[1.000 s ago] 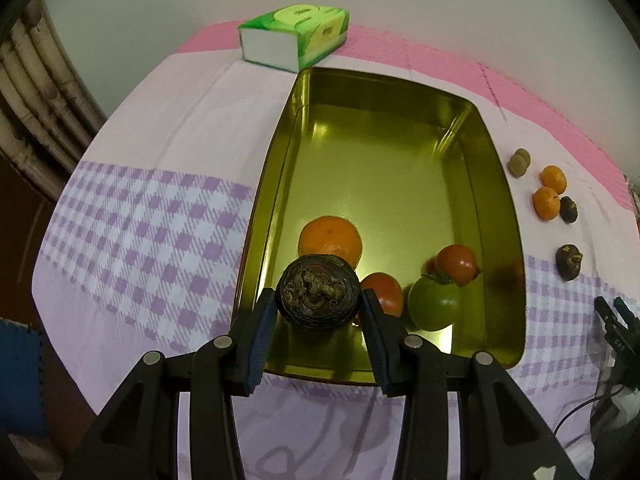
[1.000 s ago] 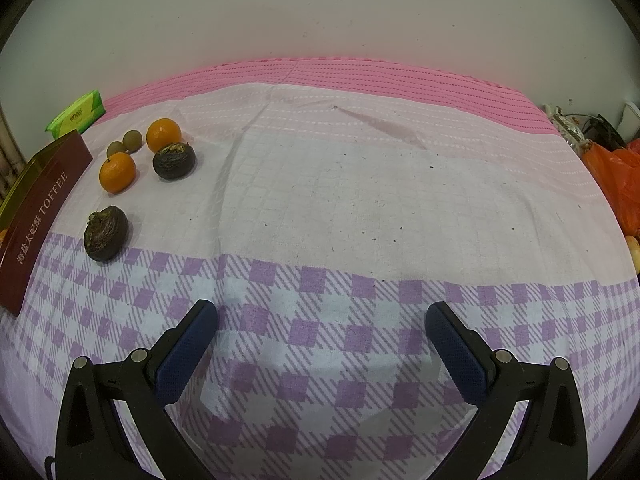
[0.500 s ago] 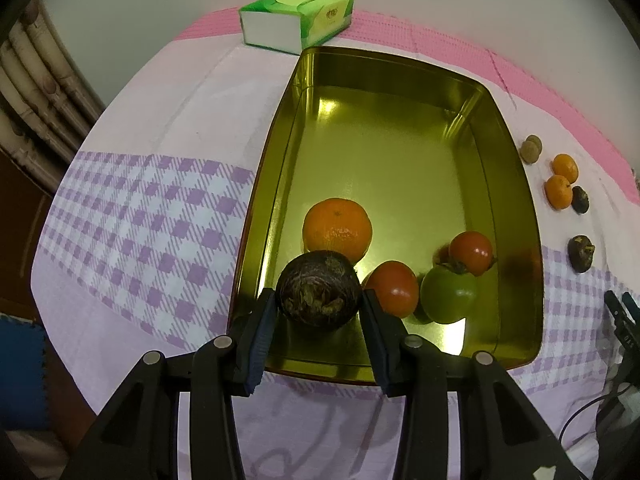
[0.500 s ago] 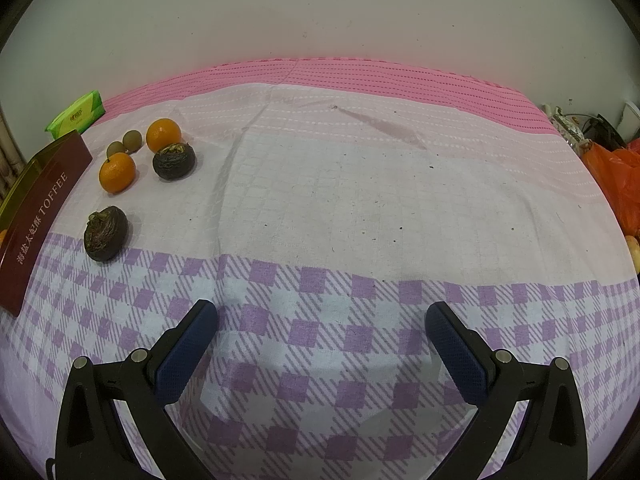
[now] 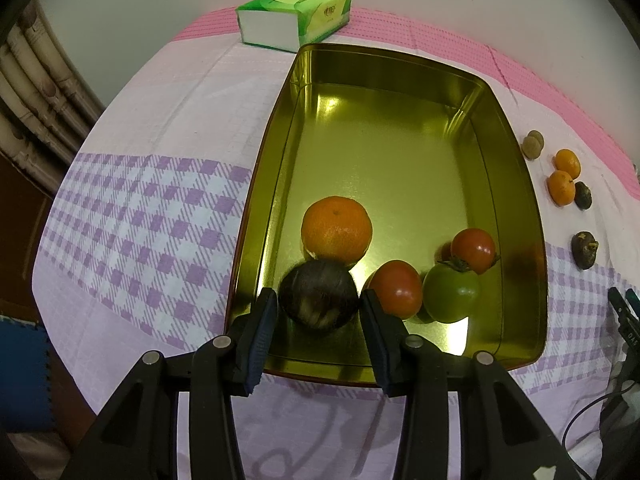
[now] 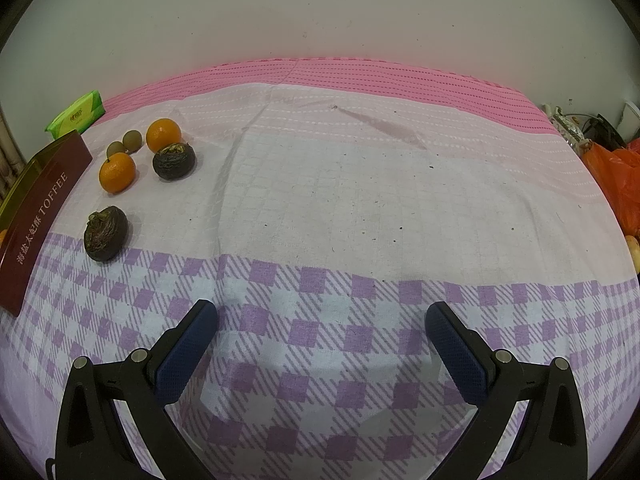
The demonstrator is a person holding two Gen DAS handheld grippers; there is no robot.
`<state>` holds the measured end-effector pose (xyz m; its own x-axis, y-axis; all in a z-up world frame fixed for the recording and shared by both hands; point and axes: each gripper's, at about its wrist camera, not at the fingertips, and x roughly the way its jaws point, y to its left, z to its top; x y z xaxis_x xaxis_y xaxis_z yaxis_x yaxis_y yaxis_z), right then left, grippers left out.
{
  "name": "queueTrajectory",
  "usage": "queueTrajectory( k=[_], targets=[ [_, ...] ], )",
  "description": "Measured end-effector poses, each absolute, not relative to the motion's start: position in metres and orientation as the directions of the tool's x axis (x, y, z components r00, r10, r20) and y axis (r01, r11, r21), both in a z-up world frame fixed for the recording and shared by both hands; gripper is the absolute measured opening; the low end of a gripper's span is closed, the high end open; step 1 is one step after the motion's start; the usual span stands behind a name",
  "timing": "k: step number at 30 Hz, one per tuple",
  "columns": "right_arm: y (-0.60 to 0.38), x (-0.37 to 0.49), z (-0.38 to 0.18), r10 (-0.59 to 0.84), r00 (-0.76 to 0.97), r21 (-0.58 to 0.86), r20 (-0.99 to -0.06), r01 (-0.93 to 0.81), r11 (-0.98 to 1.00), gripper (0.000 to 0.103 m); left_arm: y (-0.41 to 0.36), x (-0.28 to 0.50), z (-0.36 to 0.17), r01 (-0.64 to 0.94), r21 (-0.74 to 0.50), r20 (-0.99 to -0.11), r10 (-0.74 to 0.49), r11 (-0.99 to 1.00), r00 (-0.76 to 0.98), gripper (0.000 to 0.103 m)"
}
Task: Organize fruits
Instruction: 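Open the left gripper to release the dark brown fruit in the tray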
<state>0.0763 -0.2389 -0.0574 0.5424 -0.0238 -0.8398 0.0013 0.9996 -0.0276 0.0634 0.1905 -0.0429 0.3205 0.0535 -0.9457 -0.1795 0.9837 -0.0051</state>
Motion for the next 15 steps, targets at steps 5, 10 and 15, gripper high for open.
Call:
queueTrajectory(
  k=[5,10,15],
  targets=[
    [-0.239,0.077,-0.057,-0.024,0.541,-0.028,-0.841,0.001,1.0,0.103,0.192,0.064,-0.043,-0.182,-0.02,-0.946,0.041,0.983,0.321,0.04],
    [-0.239,0.077,-0.057,-0.025,0.538,-0.028,-0.843,0.002,1.0,0.103,0.197,0.064,-0.039,-0.189,-0.044,-0.944,0.021,0.981,0.329,0.043],
    [-0.239,0.078,-0.057,-0.023,0.531,-0.027,-0.847,0.001,1.0,0.103,0.203,0.056,-0.019,-0.196,-0.083,-0.914,0.004,0.977,0.405,0.058]
  ],
)
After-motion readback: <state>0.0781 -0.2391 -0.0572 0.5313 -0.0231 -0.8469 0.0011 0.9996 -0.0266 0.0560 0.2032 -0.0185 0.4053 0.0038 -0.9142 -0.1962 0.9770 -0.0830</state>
